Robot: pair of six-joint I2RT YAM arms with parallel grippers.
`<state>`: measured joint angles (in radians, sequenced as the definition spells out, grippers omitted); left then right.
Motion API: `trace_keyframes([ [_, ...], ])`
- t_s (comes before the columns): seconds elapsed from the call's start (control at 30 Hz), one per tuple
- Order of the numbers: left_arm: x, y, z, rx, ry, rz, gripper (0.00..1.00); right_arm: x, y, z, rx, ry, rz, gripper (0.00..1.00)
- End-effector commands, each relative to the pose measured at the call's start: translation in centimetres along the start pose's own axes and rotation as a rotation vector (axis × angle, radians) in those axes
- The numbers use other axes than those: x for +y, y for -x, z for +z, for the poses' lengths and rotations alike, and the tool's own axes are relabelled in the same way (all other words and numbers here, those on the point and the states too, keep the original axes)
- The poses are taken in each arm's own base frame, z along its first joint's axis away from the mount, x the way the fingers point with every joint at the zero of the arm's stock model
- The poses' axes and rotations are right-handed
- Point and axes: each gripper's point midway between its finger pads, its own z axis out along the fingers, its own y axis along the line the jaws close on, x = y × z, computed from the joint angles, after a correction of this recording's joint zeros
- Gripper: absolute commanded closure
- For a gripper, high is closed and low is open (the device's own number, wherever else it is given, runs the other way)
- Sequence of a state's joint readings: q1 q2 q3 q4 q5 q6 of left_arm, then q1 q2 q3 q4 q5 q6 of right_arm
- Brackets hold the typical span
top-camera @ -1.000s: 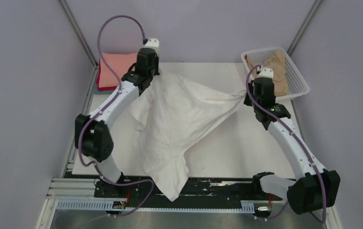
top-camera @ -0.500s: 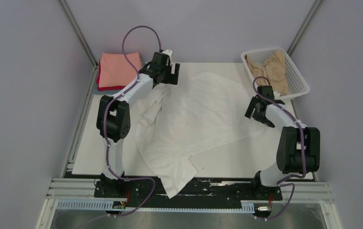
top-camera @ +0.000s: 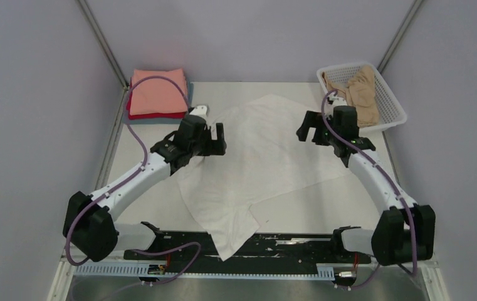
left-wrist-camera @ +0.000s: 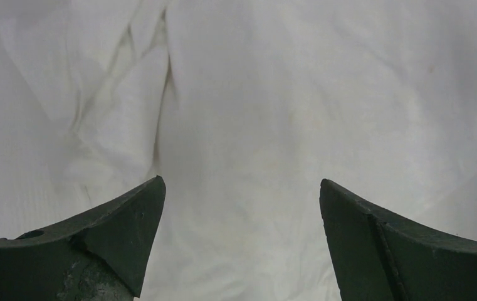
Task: Fold and stack the t-shirts
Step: Flatten out the tshirt
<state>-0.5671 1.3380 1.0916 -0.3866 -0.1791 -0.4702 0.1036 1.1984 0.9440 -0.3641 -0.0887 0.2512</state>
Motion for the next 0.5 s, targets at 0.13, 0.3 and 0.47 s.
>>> trace_keyframes([
  [0.13, 1.6, -11.2, 1.4, 0.171, -0.028, -0.224, 0.00, 2.9, -6.8, 8.9, 0.264, 0.124, 0.019, 0.00],
  [0.3, 3.7, -12.9, 4.3, 0.257, 0.106, -0.211, 0.00, 1.3, -10.9, 10.5, 0.372, 0.062, 0.075, 0.00],
  [0.47, 7.5, -13.1, 9.7, 0.354, 0.221, -0.241, 0.00, 0.4, -14.4, 9.4, 0.446, 0.025, 0.137, 0.00],
])
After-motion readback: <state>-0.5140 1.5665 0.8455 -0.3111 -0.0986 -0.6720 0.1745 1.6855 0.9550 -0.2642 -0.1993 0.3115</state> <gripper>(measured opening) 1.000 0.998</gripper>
